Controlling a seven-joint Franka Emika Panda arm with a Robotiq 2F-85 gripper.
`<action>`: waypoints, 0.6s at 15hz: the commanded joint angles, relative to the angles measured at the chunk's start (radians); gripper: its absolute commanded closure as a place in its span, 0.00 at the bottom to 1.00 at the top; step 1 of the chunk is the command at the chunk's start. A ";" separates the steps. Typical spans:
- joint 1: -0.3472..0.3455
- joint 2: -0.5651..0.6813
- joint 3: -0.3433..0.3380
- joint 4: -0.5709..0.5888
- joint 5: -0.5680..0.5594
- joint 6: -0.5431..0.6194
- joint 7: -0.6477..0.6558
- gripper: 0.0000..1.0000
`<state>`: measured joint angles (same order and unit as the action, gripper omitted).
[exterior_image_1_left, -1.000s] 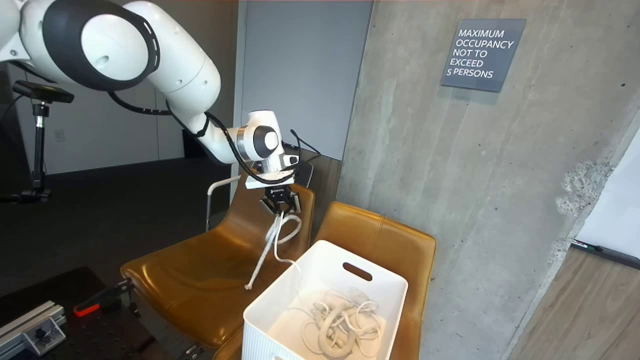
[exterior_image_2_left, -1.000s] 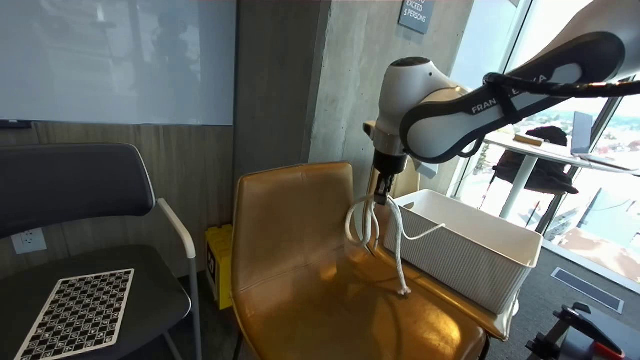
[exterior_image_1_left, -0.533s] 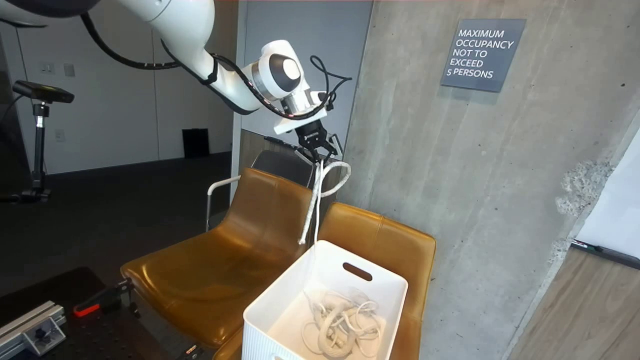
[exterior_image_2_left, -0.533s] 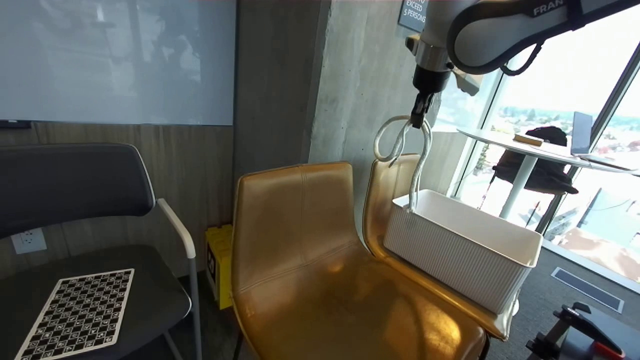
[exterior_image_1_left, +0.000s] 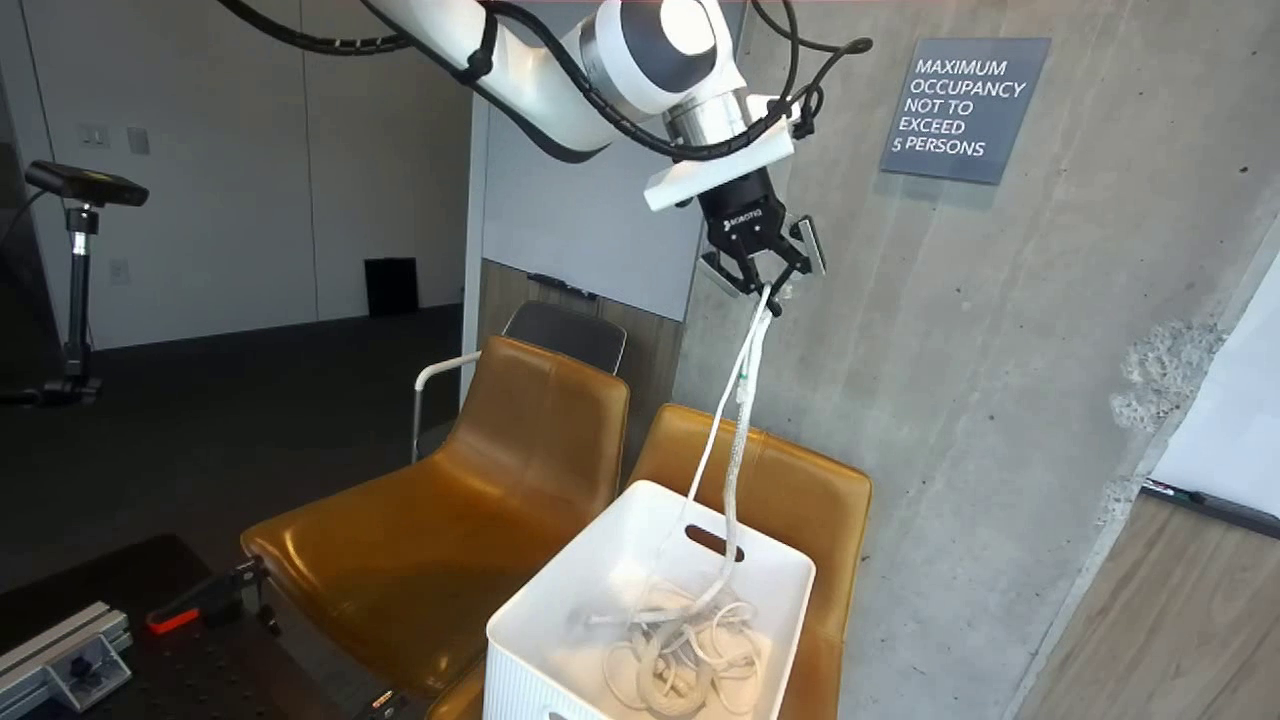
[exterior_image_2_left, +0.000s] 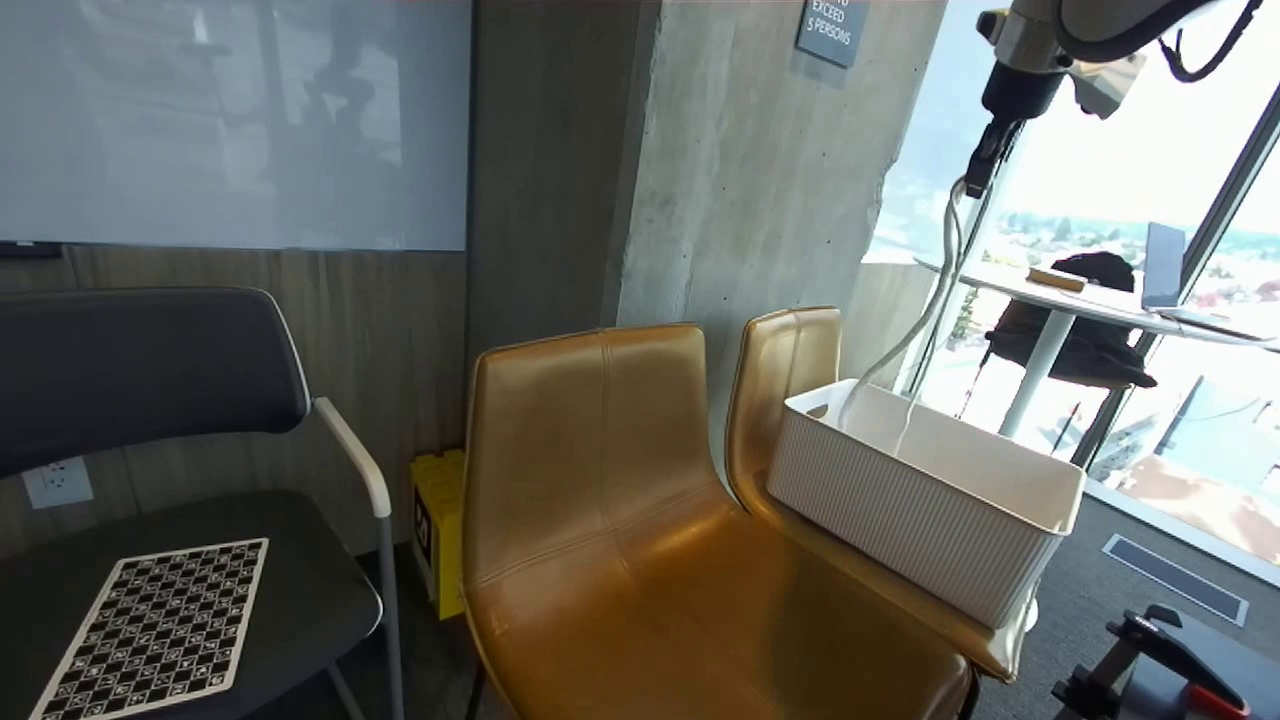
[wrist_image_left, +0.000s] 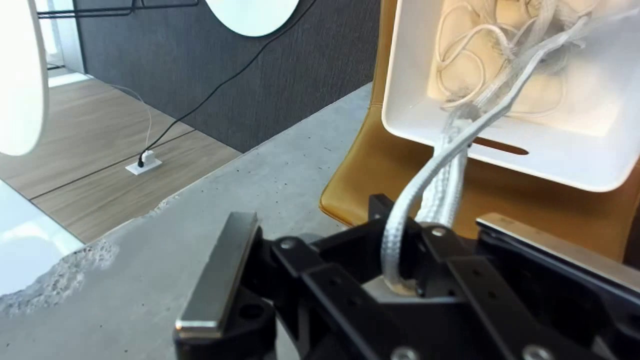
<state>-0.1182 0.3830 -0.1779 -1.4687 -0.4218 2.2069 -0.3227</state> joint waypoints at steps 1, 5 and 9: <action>-0.082 -0.045 0.020 -0.184 0.083 0.116 -0.049 1.00; -0.108 -0.020 0.038 -0.337 0.147 0.215 -0.068 1.00; -0.108 0.007 0.062 -0.417 0.182 0.265 -0.083 0.74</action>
<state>-0.2109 0.3946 -0.1421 -1.8350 -0.2796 2.4294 -0.3692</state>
